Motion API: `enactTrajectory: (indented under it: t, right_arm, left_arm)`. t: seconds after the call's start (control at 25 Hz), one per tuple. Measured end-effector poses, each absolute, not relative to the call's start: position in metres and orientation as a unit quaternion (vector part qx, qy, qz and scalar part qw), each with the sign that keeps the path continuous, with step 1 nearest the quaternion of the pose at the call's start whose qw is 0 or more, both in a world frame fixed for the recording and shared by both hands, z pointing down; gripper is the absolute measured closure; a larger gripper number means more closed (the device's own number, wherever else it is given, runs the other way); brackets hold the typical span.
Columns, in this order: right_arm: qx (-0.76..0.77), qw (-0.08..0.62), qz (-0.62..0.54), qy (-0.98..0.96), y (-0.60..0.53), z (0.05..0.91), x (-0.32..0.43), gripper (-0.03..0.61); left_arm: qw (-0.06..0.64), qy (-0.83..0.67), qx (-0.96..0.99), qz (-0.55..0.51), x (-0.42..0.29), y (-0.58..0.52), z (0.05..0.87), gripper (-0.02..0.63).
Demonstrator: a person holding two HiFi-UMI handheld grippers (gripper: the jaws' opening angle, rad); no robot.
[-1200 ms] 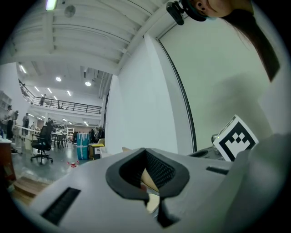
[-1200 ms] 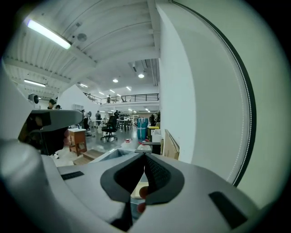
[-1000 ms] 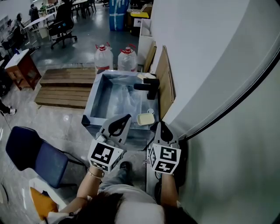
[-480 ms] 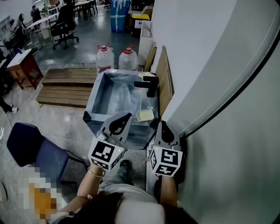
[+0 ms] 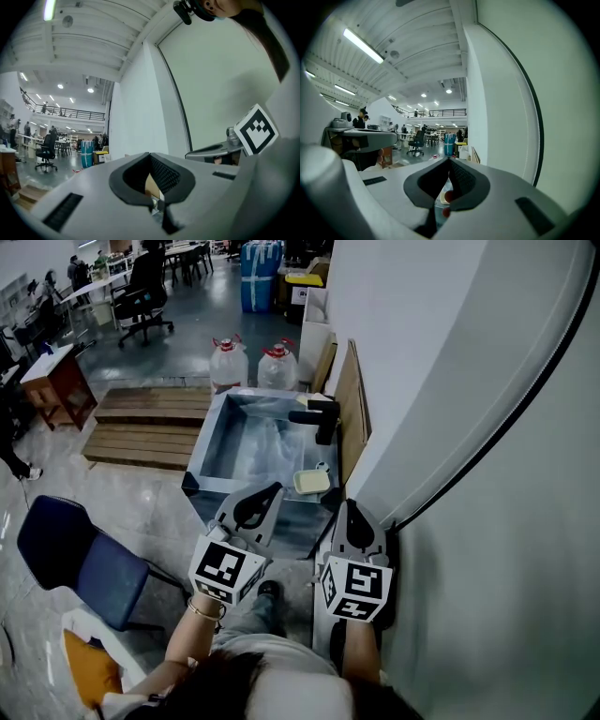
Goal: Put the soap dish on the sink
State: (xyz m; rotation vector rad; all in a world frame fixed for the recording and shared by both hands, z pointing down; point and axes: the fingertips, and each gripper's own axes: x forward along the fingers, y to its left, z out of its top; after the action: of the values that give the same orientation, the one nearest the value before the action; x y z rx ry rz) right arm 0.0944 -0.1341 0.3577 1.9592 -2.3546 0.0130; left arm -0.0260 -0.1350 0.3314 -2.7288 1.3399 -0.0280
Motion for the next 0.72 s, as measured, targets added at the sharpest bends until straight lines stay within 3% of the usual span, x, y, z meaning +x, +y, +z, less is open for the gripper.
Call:
enactTrajectory:
  t: [0.72]
  right_arm:
    - [0.630,0.028,-0.007,-0.776,-0.096,0.347,0.093,0.552]
  left_arm:
    - [0.060,0.447,-0.893,-0.010,-0.027,-0.101,0.325,0.605]
